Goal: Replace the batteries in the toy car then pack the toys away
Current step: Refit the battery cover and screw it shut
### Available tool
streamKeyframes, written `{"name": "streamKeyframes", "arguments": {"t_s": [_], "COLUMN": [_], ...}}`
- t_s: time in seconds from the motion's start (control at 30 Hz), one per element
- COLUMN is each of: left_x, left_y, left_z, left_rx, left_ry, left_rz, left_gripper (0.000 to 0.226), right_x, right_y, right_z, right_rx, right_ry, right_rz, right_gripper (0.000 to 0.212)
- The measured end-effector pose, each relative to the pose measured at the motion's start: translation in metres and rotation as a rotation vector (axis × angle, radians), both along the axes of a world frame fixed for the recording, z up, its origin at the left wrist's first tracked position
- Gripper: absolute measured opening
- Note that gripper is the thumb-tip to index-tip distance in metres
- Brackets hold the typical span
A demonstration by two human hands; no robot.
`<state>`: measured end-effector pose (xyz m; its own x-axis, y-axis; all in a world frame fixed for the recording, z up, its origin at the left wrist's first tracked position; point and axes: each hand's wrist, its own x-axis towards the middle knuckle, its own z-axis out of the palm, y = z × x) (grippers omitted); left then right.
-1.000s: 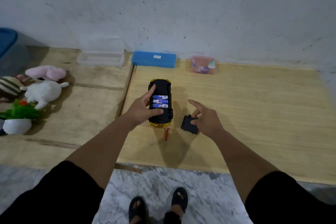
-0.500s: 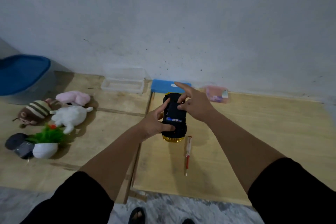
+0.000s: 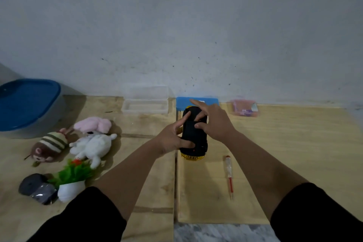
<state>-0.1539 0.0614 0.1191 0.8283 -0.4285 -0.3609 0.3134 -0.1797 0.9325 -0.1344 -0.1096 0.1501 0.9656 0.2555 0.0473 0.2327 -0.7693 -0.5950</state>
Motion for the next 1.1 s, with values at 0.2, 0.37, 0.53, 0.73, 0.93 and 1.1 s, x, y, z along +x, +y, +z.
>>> {"name": "streamKeyframes", "arguments": {"t_s": [0.2,0.37,0.53,0.73,0.93,1.1], "left_x": [0.005,0.008,0.013,0.015,0.017,0.013], "left_y": [0.009,0.012,0.005,-0.001,-0.018,-0.034], "left_z": [0.003,0.009,0.010,0.006,0.002,0.003], "left_rx": [-0.055,-0.121,-0.116,-0.083,-0.071,-0.036], "left_ry": [-0.025,0.019,-0.082,-0.150,-0.158,-0.184], "left_rz": [-0.001,0.026,0.101,0.123,0.140,0.139], "left_gripper": [0.099,0.077,0.044,0.047,0.050,0.053], "right_x": [-0.004,-0.003,0.002,0.000,-0.002,0.002], "right_y": [0.009,0.010,0.012,0.005,-0.003,-0.008], "right_z": [-0.004,0.002,0.004,-0.001,-0.001,-0.004], "right_rx": [-0.011,0.284,0.380,0.389,0.406,0.415], "right_ry": [-0.064,0.139,0.238,0.260,0.194,0.090], "right_rz": [-0.108,-0.138,-0.175,-0.182,-0.246,-0.315], "right_gripper": [0.089,0.085,0.058,0.057,0.012,0.008]}}
